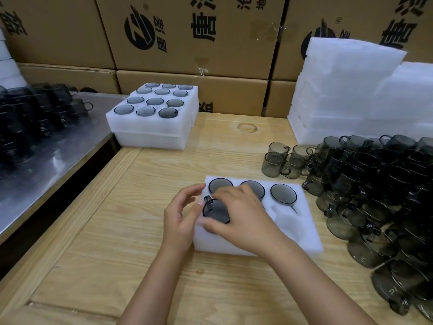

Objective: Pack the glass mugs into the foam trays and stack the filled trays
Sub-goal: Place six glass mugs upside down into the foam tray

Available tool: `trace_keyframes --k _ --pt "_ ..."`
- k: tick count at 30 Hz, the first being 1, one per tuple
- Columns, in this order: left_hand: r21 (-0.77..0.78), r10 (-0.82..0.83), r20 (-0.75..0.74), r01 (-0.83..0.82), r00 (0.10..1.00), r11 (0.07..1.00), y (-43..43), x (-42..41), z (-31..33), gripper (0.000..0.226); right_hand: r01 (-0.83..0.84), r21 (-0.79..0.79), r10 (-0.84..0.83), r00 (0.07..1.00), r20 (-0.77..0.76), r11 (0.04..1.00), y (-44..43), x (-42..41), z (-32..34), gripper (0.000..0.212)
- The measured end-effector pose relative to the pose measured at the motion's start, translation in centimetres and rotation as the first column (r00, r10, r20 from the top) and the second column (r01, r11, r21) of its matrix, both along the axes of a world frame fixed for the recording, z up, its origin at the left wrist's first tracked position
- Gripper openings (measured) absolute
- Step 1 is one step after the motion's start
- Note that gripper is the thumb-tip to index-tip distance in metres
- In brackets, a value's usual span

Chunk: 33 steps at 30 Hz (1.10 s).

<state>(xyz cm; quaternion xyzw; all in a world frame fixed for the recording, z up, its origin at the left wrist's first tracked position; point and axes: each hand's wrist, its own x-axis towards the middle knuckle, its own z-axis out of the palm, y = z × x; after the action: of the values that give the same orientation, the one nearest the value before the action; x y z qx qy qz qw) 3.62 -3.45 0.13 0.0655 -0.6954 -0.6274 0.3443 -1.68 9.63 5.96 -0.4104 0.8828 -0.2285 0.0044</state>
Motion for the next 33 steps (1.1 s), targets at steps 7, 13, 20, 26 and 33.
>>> trace_keyframes --k 7,13,20,26,33 --pt "-0.206 -0.066 0.135 0.093 0.989 0.974 0.7 -2.0 4.6 0.036 -0.078 0.238 0.088 0.996 -0.034 0.968 -2.6 -2.0 -0.1 0.061" --pt "-0.627 0.061 0.47 0.285 0.881 0.725 1.5 -3.1 3.0 0.058 -0.007 0.535 0.171 0.951 -0.259 0.845 -3.4 -2.0 -2.3 0.078" --pt "-0.195 -0.169 0.245 0.219 0.955 0.956 0.5 -3.1 2.0 0.039 -0.004 0.405 0.088 0.978 -0.188 0.914 -3.8 -1.8 -2.9 0.064" --pt "0.467 -0.219 0.125 0.138 0.968 0.874 -1.2 -3.7 -0.6 0.035 0.072 -0.037 -0.079 0.968 -0.238 0.997 -2.1 0.3 -1.8 0.045" --pt "0.43 -0.209 0.11 0.143 0.972 0.891 -1.1 -3.6 -1.1 0.051 0.481 -0.417 -0.629 0.679 -0.38 0.771 8.1 -4.6 1.8 0.027"
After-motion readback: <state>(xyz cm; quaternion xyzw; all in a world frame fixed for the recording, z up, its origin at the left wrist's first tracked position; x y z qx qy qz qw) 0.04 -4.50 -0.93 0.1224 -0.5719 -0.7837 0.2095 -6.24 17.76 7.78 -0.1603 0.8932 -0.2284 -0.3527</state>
